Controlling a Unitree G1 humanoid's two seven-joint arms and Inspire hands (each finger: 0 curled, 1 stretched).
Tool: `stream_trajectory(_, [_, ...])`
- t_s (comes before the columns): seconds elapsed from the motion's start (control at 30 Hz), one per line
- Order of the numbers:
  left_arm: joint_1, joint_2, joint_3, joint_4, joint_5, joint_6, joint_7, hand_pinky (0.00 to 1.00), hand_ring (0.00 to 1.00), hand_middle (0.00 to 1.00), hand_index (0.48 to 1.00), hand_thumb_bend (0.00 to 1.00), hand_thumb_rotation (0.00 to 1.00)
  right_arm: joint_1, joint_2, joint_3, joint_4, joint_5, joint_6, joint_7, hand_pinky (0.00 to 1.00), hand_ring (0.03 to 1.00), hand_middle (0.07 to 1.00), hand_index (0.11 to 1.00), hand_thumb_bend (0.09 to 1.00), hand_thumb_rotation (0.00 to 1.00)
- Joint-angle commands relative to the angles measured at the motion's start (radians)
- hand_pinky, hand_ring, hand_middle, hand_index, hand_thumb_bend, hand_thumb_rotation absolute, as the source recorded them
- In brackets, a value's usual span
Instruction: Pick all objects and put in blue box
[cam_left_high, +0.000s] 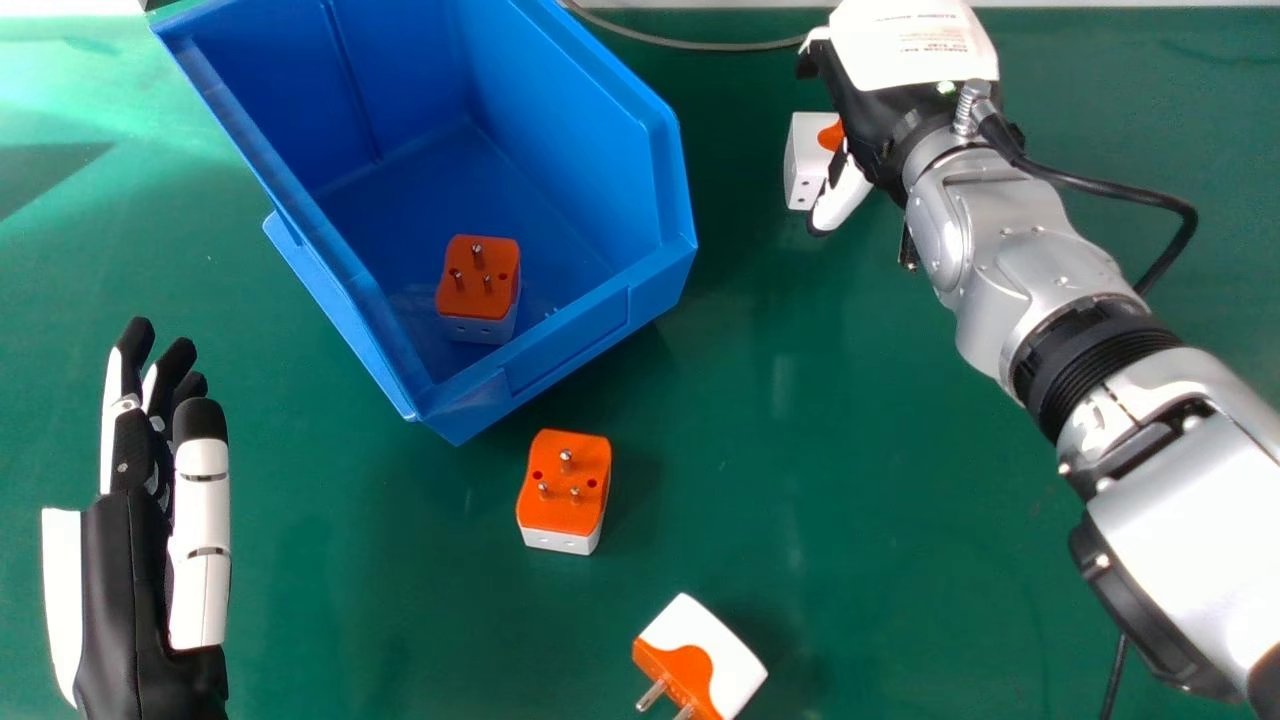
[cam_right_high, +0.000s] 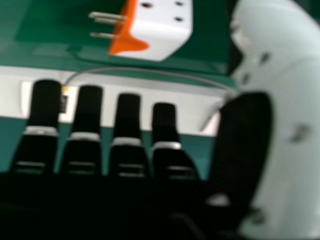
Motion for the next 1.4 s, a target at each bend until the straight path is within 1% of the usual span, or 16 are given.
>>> stream_trajectory(0.0, [0.009,0.008,0.004,-0.027,-0.008,-0.013,-0.003,0.9,0.92,0.93,0.955,0.46,0.94,-0.037,0.003,-0.003,0.004,0.009,0.005,-0.014,0.62,0.766,0.81,0.798,0.633,0.13])
stream_trajectory(0.1, [0.024,0.007,0.006,-0.053,0.015,0.006,0.007,0.91,0.92,0.94,0.956,0.45,0.95,-0.036,0.011,0.002,0.013,0.007,0.021,-0.008,0.63,0.778,0.821,0.803,0.634,0.13])
stream_trajectory(0.17, [0.029,0.007,0.009,-0.06,0.019,0.009,0.01,0.91,0.92,0.93,0.957,0.45,0.95,-0.034,0.013,0.009,0.018,0.001,0.025,-0.005,0.64,0.782,0.825,0.807,0.633,0.13])
stream_trajectory(0.27, [0.035,0.008,0.014,-0.067,0.033,0.01,0.018,0.91,0.92,0.93,0.959,0.44,0.96,-0.033,0.02,0.004,0.02,0.009,0.037,0.005,0.64,0.787,0.831,0.811,0.634,0.14])
stream_trajectory(0.4, [0.04,0.007,0.014,-0.077,0.024,0.013,0.013,0.9,0.91,0.93,0.959,0.45,0.97,-0.026,0.021,0.006,0.02,0.01,0.029,0.003,0.62,0.786,0.835,0.804,0.633,0.14])
stream_trajectory(0.47, [0.042,0.009,0.016,-0.079,0.025,0.014,0.013,0.9,0.91,0.93,0.96,0.45,0.97,-0.022,0.024,0.007,0.022,0.009,0.031,0.001,0.61,0.778,0.825,0.792,0.639,0.14])
stream_trajectory(0.6, [0.047,0.01,0.021,-0.082,0.035,0.005,0.019,0.9,0.91,0.93,0.96,0.45,0.98,-0.011,0.028,0.011,0.025,0.006,0.03,-0.018,0.6,0.76,0.806,0.772,0.645,0.13])
stream_trajectory(0.7, [0.056,0.007,0.024,-0.098,0.047,0.017,0.026,0.9,0.91,0.92,0.957,0.45,0.98,-0.008,0.034,0.007,0.029,0.012,0.037,-0.013,0.58,0.733,0.778,0.744,0.666,0.11])
stream_trajectory(0.8, [0.06,0.009,0.026,-0.098,0.045,0.012,0.023,0.89,0.91,0.92,0.955,0.45,0.98,-0.008,0.039,0.007,0.031,0.015,0.045,-0.003,0.57,0.723,0.767,0.733,0.676,0.11])
stream_trajectory(0.9, [0.069,0.005,0.024,-0.114,0.043,0.026,0.024,0.9,0.91,0.92,0.955,0.45,0.99,-0.006,0.042,0.004,0.03,0.021,0.048,0.002,0.58,0.717,0.761,0.711,0.691,0.1])
stream_trajectory(1.0, [0.071,0.007,0.025,-0.11,0.035,0.018,0.02,0.9,0.91,0.92,0.956,0.44,0.99,-0.007,0.045,0.006,0.031,0.023,0.053,0.013,0.58,0.717,0.761,0.685,0.702,0.09])
stream_trajectory(1.1, [0.078,0.007,0.025,-0.121,0.03,0.02,0.018,0.91,0.92,0.92,0.957,0.45,1.0,0.0,0.046,0.008,0.03,0.026,0.049,-0.001,0.58,0.717,0.766,0.67,0.705,0.07])
stream_trajectory(1.2, [0.079,0.009,0.027,-0.122,0.014,0.013,0.011,0.91,0.92,0.92,0.958,0.45,1.0,0.005,0.049,0.015,0.03,0.023,0.054,-0.004,0.57,0.712,0.764,0.66,0.708,0.06])
stream_trajectory(1.27, [0.079,0.012,0.029,-0.12,0.002,0.008,0.003,0.91,0.92,0.92,0.958,0.45,0.99,0.005,0.052,0.016,0.032,0.024,0.061,0.004,0.53,0.68,0.737,0.599,0.639,0.08])
stream_trajectory(1.3, [0.08,0.013,0.03,-0.121,-0.002,0.009,-0.001,0.91,0.92,0.92,0.958,0.45,0.99,0.005,0.052,0.018,0.032,0.023,0.063,0.009,0.53,0.68,0.737,0.599,0.639,0.08])
stream_trajectory(1.37, [0.08,0.015,0.033,-0.121,-0.001,0.007,-0.006,0.91,0.92,0.92,0.959,0.45,0.99,0.006,0.052,0.021,0.031,0.022,0.065,0.01,0.5,0.664,0.726,0.578,0.615,0.09])
